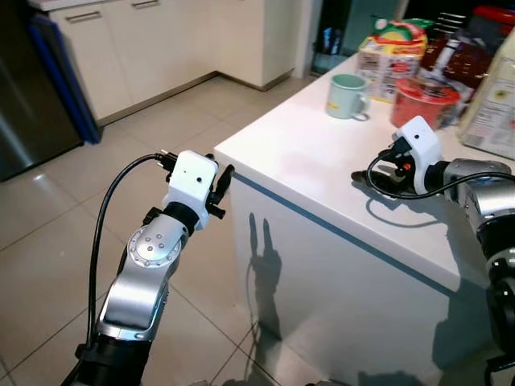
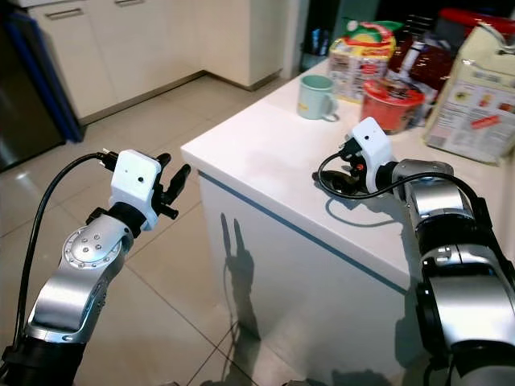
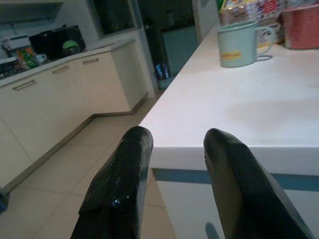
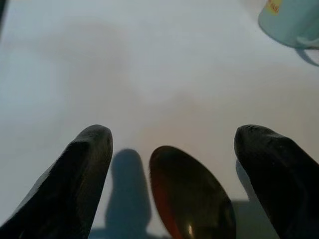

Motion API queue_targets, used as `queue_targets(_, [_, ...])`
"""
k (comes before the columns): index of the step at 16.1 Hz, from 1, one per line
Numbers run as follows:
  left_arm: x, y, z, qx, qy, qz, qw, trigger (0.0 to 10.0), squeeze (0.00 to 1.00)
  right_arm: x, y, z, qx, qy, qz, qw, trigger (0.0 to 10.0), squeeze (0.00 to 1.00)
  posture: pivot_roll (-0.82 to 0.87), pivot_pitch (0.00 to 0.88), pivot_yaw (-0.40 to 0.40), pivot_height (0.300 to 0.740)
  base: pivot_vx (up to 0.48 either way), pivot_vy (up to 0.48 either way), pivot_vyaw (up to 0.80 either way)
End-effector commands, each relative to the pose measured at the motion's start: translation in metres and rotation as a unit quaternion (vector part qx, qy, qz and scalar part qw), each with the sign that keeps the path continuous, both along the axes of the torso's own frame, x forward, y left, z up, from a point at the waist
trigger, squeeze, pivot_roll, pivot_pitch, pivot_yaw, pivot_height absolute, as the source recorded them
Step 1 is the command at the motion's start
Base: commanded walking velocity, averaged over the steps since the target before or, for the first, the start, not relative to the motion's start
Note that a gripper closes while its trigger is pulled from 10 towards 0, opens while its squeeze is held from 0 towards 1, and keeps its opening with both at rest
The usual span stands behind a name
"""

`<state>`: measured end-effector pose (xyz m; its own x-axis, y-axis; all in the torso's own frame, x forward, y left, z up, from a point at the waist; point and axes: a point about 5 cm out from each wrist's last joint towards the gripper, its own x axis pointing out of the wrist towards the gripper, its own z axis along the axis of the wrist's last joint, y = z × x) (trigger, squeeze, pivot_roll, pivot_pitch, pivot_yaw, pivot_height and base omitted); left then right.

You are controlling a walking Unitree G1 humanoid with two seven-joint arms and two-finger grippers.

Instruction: Setting the table

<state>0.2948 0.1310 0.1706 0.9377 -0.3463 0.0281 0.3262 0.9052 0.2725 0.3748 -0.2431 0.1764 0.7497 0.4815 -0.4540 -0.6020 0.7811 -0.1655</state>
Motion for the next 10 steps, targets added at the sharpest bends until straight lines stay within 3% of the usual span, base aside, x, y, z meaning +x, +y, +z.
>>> queue_targets(1, [-0.003, 0.001, 0.003, 0.001, -0.003, -0.008, 1.0, 10.0, 0.0, 0.005, -0.002, 0.009, -0.014, -0.015, -0.016, 1.0, 10.0, 1.0, -0.03, 0.0, -0.023, 0.74, 0.0, 0.0, 0.0])
queue_targets(5, [-0.007, -0.003, 0.005, -0.006, -0.001, -0.033, 0.999, 10.0, 0.0, 0.005, -0.018, 0.022, -0.003, -0.021, -0.033, 0.999, 10.0, 1.0, -0.03, 0.0, -0.025, 0.74, 0.0, 0.0, 0.0])
queue_targets(10, [-0.02, -0.02, 0.004, -0.028, 0.019, -0.122, 0.992, 10.0, 0.0, -0.01, -0.048, 0.032, 0.003, 0.009, -0.009, 1.0, 10.0, 1.0, -0.03, 0.0, -0.017, 0.74, 0.0, 0.0, 0.0])
